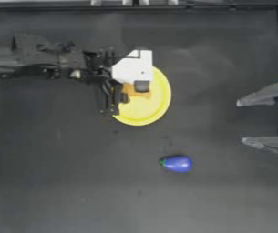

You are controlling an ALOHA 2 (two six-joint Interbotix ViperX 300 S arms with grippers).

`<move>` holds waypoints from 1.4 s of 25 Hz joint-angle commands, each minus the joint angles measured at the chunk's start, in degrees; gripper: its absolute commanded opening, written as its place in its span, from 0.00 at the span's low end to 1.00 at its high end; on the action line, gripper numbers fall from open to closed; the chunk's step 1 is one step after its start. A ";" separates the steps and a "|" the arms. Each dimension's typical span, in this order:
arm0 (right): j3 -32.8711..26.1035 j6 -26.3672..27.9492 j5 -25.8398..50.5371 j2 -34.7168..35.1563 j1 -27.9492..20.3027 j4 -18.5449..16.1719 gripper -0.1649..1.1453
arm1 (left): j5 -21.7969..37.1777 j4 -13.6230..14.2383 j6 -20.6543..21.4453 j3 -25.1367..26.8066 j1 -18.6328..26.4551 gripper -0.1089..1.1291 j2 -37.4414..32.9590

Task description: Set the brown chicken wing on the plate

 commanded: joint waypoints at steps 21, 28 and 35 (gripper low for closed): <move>-0.53 -0.18 -1.23 0.26 0.00 0.35 0.88 | -1.49 -4.39 7.56 -5.45 5.01 0.35 8.17; -0.44 -0.18 -1.23 0.18 -0.53 0.44 0.88 | -1.58 -5.01 7.29 -5.54 5.19 0.76 8.53; -0.53 -0.18 -1.23 0.18 -0.53 0.35 0.88 | -1.67 -5.01 7.38 -5.62 5.27 0.91 8.35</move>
